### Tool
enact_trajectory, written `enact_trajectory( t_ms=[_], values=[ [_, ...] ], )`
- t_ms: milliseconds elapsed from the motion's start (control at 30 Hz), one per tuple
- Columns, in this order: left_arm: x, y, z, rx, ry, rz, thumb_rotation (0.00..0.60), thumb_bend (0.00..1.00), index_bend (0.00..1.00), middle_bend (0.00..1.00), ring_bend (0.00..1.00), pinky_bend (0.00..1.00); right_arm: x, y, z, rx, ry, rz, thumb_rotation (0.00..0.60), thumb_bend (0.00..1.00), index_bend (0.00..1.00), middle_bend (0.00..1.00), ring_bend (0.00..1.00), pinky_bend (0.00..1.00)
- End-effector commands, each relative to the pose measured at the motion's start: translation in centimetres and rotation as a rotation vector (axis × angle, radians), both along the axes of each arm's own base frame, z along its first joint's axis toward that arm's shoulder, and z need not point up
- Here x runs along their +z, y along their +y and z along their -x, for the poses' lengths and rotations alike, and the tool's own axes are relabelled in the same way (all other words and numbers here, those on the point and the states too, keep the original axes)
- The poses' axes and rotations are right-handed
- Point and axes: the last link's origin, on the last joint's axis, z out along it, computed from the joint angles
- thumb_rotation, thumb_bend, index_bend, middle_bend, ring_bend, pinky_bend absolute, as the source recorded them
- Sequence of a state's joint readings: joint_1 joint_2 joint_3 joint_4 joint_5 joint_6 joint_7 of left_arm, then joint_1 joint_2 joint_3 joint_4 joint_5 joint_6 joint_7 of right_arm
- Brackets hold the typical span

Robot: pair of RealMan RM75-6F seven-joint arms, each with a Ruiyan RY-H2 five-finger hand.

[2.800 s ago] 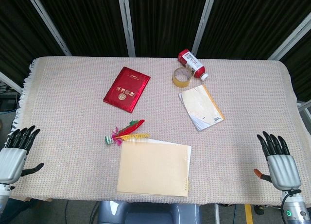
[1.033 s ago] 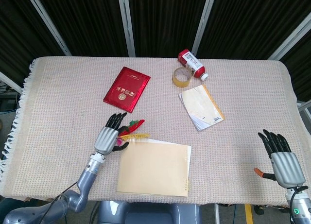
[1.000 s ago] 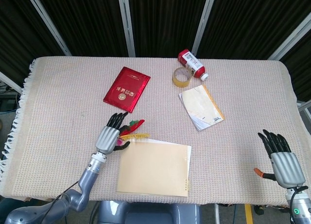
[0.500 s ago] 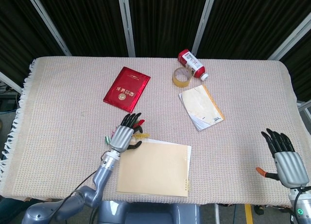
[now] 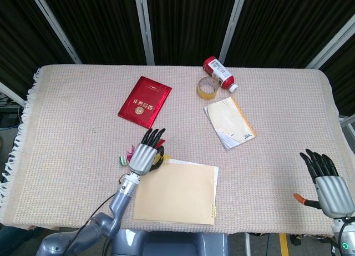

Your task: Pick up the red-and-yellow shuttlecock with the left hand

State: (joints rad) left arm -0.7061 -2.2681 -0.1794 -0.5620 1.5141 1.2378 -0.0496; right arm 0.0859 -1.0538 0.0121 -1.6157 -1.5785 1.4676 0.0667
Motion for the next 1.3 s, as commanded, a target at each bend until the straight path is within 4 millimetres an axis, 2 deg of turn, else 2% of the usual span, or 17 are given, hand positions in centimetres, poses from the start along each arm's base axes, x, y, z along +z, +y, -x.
enact_trajectory(
  t_ms=[33,233,267,333,567,900,1033,1300],
  values=[
    [0.5,0.1,0.3,0.004,-0.007,-0.025,0.600,0.50,0.66,0.00,0.00,0.00,0.1,0.1,0.1,-0.002,0.002,0.006,0.600,0.04,0.00,0.00,0.00,0.00],
    [3.0,-0.9,1.0,-0.078,-0.051,-0.094,0.600,0.49,0.67,0.00,0.00,0.00,-0.1,0.1,0.1,-0.005,0.012,0.002,0.600,0.04,0.00,0.00,0.00,0.00],
    [3.9,-1.2,1.3,-0.094,-0.066,-0.113,0.600,0.49,0.68,0.00,0.00,0.00,-0.2,0.1,0.1,-0.008,0.015,0.003,0.600,0.04,0.00,0.00,0.00,0.00],
    [7.0,-2.6,2.4,-0.153,-0.122,-0.188,0.600,0.49,0.68,0.00,0.00,0.00,-0.3,0.0,0.0,-0.010,0.020,0.003,0.600,0.04,0.00,0.00,0.00,0.00],
    [11.4,-5.4,3.4,-0.197,-0.199,-0.143,0.600,0.49,0.68,0.01,0.00,0.00,-0.7,0.1,-0.4,-0.011,0.003,-0.020,0.600,0.04,0.00,0.00,0.00,0.00],
    [13.7,-8.1,5.4,-0.196,-0.180,-0.114,0.600,0.43,0.66,0.01,0.00,0.00,-0.1,-0.1,-0.3,-0.008,-0.031,0.000,0.600,0.05,0.00,0.00,0.00,0.00],
    [13.6,-8.7,5.9,-0.194,-0.176,-0.082,0.600,0.42,0.64,0.01,0.00,0.00,0.1,-0.1,-0.2,-0.016,-0.023,0.014,0.600,0.05,0.00,0.00,0.00,0.00],
    [12.5,-10.0,5.6,-0.229,-0.158,-0.023,0.600,0.40,0.58,0.00,0.00,0.00,0.2,0.3,-0.3,-0.016,-0.021,0.016,0.600,0.05,0.00,0.00,0.00,0.00]
  ],
)
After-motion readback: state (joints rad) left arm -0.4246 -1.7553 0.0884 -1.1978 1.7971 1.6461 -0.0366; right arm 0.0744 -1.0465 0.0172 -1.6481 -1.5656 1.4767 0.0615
